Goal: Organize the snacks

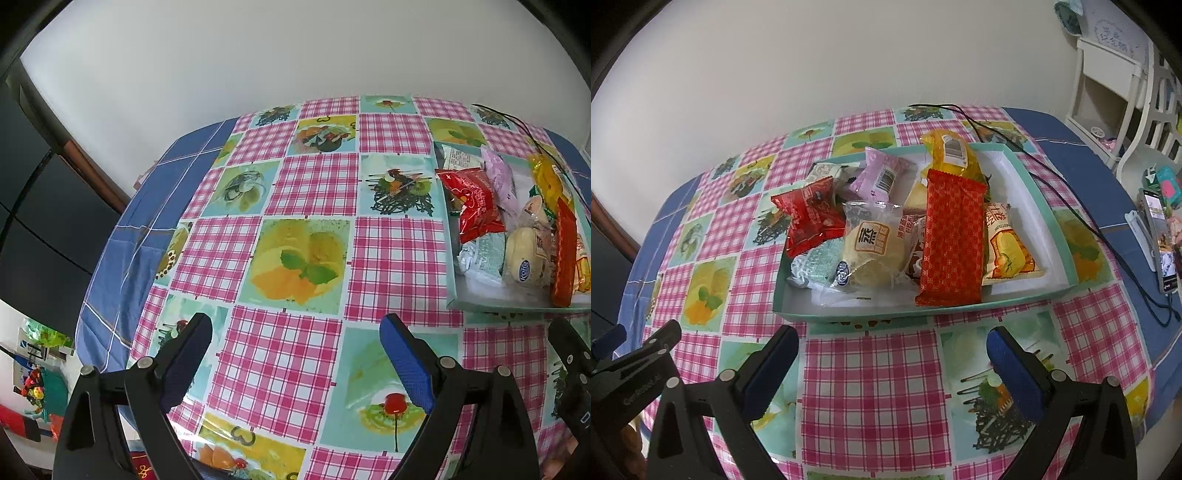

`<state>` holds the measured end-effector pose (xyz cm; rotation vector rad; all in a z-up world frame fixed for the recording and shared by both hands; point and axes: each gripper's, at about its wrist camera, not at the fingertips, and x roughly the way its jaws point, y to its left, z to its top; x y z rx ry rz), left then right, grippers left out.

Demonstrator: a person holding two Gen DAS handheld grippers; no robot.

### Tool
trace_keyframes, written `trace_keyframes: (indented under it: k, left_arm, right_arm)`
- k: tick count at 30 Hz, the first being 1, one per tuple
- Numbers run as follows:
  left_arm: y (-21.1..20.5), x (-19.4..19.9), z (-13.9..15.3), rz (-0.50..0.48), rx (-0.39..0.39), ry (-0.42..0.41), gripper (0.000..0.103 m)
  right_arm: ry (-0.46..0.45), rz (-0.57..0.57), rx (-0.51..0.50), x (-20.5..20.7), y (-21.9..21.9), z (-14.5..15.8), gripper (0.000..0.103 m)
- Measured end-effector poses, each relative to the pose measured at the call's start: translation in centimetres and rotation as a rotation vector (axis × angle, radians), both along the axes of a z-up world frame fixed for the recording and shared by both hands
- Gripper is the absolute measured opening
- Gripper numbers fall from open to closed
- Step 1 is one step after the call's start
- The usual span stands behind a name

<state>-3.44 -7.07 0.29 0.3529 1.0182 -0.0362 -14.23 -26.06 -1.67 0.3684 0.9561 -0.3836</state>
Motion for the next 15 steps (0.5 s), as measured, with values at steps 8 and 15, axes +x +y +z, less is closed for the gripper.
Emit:
trace_keyframes:
  k: [8,15]
  left_arm:
    - [0.02,-0.06,0.54,-0.006,-0.02,-0.017,0.092]
    - [0.19,0.12,0.75,-0.002,-0.04,-0.018,0.092]
  right_arm:
    - [-0.001,0.008,-0.004,0.11,0.23,0.26,0.103]
    - [0.011,0.0,0.0,0.24,0.1,0.03,0.103]
